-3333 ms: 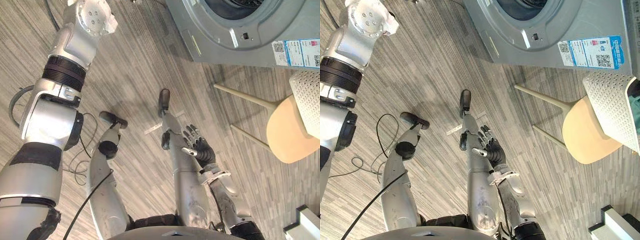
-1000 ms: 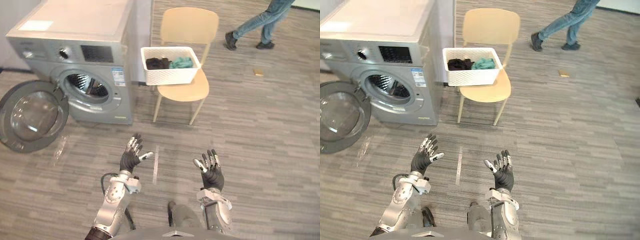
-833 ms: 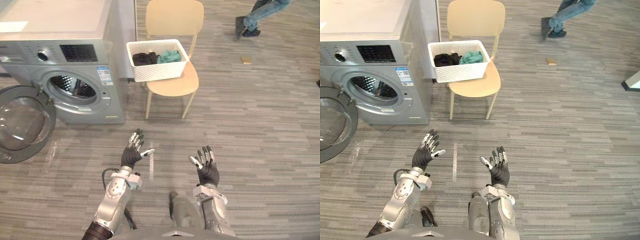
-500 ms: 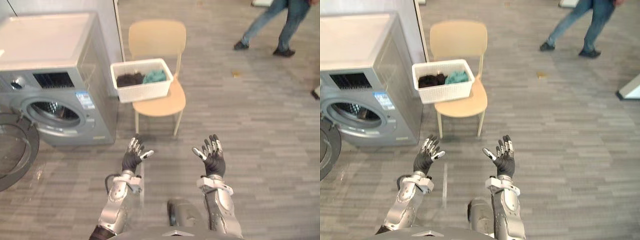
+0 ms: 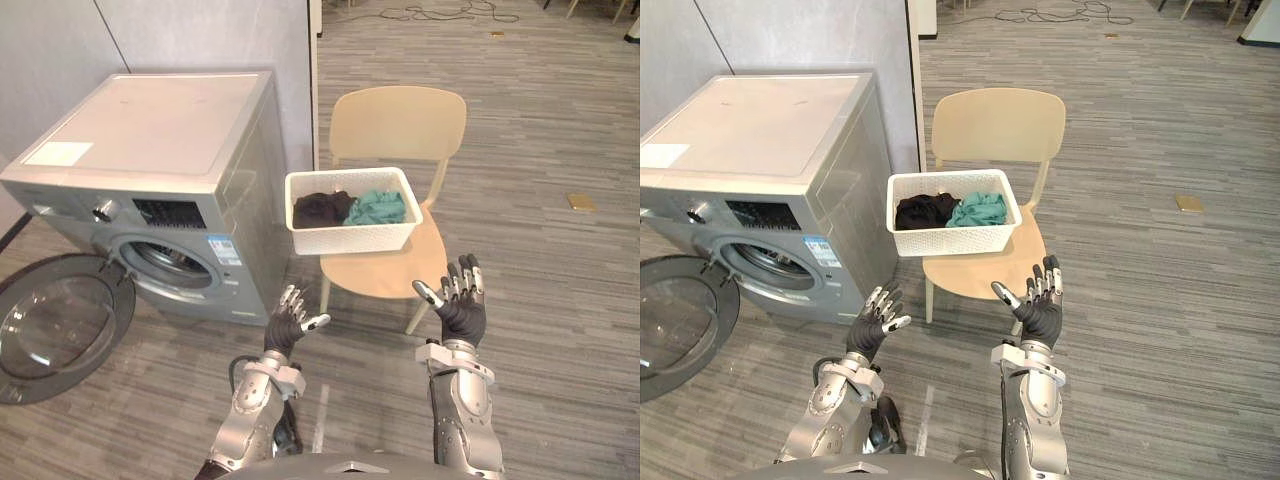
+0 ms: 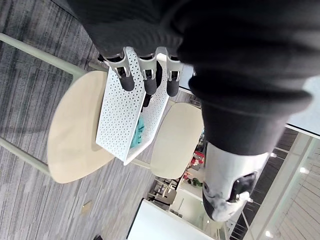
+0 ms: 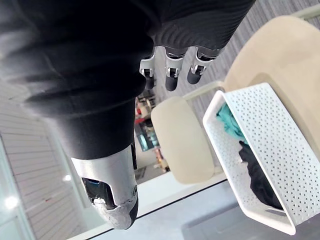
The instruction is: Pick up the laundry basket with both hands and put the clothes into the washing machine.
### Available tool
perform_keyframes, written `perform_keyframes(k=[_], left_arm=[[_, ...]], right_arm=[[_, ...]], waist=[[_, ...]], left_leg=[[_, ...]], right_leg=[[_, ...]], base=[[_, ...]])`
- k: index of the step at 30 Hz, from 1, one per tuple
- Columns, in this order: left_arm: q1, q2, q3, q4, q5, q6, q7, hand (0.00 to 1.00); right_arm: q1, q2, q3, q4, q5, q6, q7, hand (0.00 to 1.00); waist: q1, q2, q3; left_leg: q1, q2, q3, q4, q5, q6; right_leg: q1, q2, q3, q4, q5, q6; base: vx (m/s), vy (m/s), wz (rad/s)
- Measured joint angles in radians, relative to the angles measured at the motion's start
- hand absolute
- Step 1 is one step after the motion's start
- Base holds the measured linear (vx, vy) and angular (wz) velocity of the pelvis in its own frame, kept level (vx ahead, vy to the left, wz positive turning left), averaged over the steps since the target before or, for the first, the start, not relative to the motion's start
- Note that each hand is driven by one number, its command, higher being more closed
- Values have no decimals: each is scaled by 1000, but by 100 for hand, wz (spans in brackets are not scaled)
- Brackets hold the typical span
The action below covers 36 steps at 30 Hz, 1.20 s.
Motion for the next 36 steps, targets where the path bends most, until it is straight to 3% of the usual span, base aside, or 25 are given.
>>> perform_keyframes(k=[1,2,4,5,8,10,11,12,13,14,15,17,20,24,27,29,31,32,36], left_arm=[[-15,10,0,9,1,0,-1,0],[-26,23,0,20,1,3,-1,0],[-26,37,1,19,4,3,2,0],[-29,43,1,19,21,2,4,0],[-63,44,-1,47,39,-1,11,0],[-76,45,-2,80,39,-3,12,0],[-74,51,-6,98,39,-5,12,0],[-62,64,-6,107,40,-7,11,0],[-58,64,-5,121,40,-7,11,0],[-43,52,-4,144,41,-4,9,0],[-24,47,-4,144,54,-4,3,0],[-15,41,-2,144,70,-4,-5,0],[-9,36,-1,144,78,-3,-21,0],[-10,39,-1,140,86,3,-51,0],[-30,57,-8,112,86,11,-69,0],[-66,87,-16,66,78,15,-71,0],[-95,96,-45,51,63,17,-72,0],[-121,94,-75,46,51,17,-73,0],[-139,84,-129,-8,36,22,-73,0]], right_arm=[[-4,6,9,38,-15,5,4,0],[-3,21,22,67,-25,10,6,0],[-2,32,49,91,-49,12,12,0],[2,31,55,91,-50,12,29,0],[6,27,37,92,-50,12,35,0],[15,26,27,92,-50,12,35,0],[30,27,26,91,-50,12,36,0],[45,28,39,92,-49,12,37,0],[45,21,43,99,-50,14,38,0],[40,-12,46,105,-50,21,40,0],[38,-34,49,105,-50,23,49,0],[27,-60,42,105,-50,25,56,0],[20,-68,24,100,-88,26,62,0],[-35,-72,-73,77,-191,35,66,0],[-215,-140,-151,91,-297,58,2,0],[-465,-263,-171,179,-368,73,-70,0],[-629,-346,-172,282,-405,102,-110,0],[-767,-406,-172,367,-433,141,-133,0],[-923,-443,-174,382,-505,201,-166,0]], waist=[[1,-21,-2],[-4,-23,-3],[-7,-16,0],[-11,-5,-3],[-40,-3,-4],[-51,5,-4],[-49,-3,-10],[-42,-32,-21],[-34,-28,-27],[-20,19,-42],[-11,44,-57],[-5,61,-59],[-9,62,-54],[-10,53,-30],[-14,46,26],[-18,37,118],[-11,46,165],[3,57,216],[43,66,272]], left_leg=[[44,-15,7,2,-33,6],[90,-16,0,-1,-54,13],[159,-14,-5,-41,-55,14],[204,-12,-18,-78,-55,14],[217,-2,-59,-81,-55,13],[217,25,-81,-65,-70,-23],[225,37,-97,-56,-90,-67],[229,37,-112,-47,-120,-117],[229,53,-116,-41,-127,-129],[210,109,-117,-30,-124,-141],[183,145,-118,-33,-119,-152],[185,169,-123,-59,-96,-177],[196,193,-149,-87,-68,-187],[192,194,-175,-100,-64,-190],[112,178,-207,-67,-61,-197],[28,158,-229,-31,-44,-188],[-39,155,-243,-3,-33,-185],[-72,155,-248,13,-22,-179],[-161,158,-257,45,-9,-176]], right_leg=[[-73,-34,34,187,112,38],[-132,-46,24,329,122,33],[-189,-48,-11,393,96,-18],[-235,-41,-30,355,65,-42],[-288,-30,-15,146,24,-56],[-293,-9,46,-37,34,-60],[-264,1,73,-187,106,-57],[-242,0,94,-301,202,14],[-224,10,95,-323,175,39],[-220,61,80,-360,193,12],[-231,101,71,-392,206,-5],[-240,135,65,-403,210,-23],[-221,163,36,-419,214,-46],[-209,161,8,-428,217,-55],[-252,143,-12,-418,235,-53],[-318,121,-20,-412,273,-51],[-357,117,-27,-418,304,-49],[-374,113,-33,-430,328,-50],[-448,98,-43,-419,337,-58]], base=[[500,112,-11],[560,104,-13],[402,46,-11],[318,-20,3],[276,-113,52],[184,-196,56],[252,-339,45],[253,-370,30],[230,-380,-3],[111,-233,-20],[122,-239,-20],[109,-207,-9],[38,-175,5],[-67,-51,21],[-214,10,30],[-255,58,29],[-262,48,20],[-227,39,15],[-143,18,14]])
